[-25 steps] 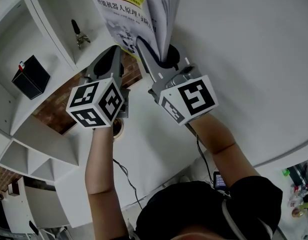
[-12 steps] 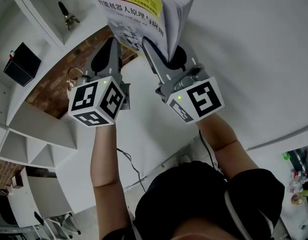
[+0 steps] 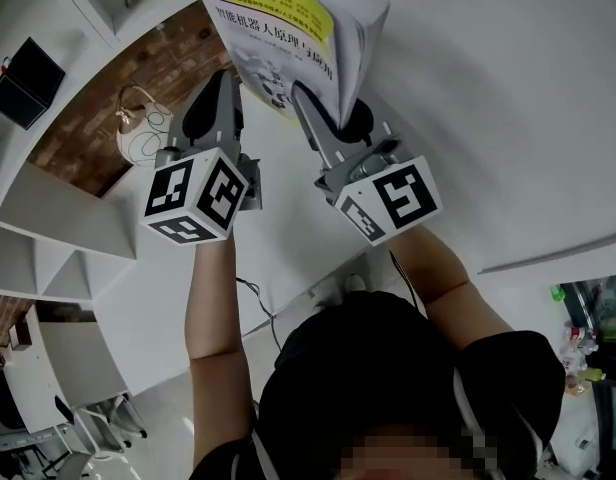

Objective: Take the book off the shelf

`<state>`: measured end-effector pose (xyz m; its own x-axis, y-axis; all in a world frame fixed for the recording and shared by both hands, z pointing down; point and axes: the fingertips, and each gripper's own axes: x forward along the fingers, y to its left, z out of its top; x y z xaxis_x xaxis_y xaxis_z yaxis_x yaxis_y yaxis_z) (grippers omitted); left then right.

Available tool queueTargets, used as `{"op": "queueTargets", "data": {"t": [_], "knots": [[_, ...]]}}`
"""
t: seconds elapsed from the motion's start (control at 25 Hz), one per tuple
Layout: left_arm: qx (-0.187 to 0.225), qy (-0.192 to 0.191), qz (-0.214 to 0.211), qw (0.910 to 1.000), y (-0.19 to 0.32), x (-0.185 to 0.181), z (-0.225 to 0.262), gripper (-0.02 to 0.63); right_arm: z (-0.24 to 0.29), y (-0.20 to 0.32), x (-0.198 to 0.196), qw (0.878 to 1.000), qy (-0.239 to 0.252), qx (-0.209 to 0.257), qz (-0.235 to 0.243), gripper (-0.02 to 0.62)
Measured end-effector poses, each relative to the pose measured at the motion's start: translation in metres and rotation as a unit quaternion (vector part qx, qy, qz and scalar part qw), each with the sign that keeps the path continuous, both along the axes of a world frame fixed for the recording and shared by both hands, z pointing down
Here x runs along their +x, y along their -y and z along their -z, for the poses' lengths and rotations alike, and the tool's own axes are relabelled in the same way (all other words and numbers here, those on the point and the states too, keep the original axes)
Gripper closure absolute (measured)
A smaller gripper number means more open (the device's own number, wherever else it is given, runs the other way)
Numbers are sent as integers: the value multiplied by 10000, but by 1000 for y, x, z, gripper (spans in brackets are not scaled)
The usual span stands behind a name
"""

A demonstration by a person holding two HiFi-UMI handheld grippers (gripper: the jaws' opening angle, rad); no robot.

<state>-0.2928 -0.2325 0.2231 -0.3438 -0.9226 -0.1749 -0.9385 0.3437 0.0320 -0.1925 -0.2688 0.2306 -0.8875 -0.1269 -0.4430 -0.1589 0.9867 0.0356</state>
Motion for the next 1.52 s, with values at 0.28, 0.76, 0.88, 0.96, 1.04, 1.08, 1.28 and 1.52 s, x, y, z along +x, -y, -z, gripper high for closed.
{"op": "queueTargets", "data": {"t": [0.28,0.76,0.88,0.96,1.04,1.08,1.28,1.52], "knots": [[22,-229,56,9997,-8,6,-19,598,-24,-6,2,9990,-436,-44,107,531],[-180,-608,388,9972,-39,-4,-101,598,-105,-35,-11,9923,-1114,-246,476,531],[-297,-561,529,9966,-49,-8,-118,598,-120,-39,-16,9902,-1246,-265,576,531],[-359,-598,562,9960,-54,-11,-129,598,-130,-42,-20,9886,-1333,-286,631,531],[-430,-659,577,9952,-59,-14,-141,598,-140,-47,-23,9867,-1430,-304,706,531],[-463,-681,589,9949,-61,-14,-146,598,-145,-50,-24,9857,-1477,-310,751,531],[-506,-793,677,9933,-73,-14,-168,598,-166,-68,-29,9791,-1711,-262,1064,531],[-562,-953,870,9900,-100,-12,-200,598,-188,-94,-33,9690,-2002,-247,1424,531]]}}
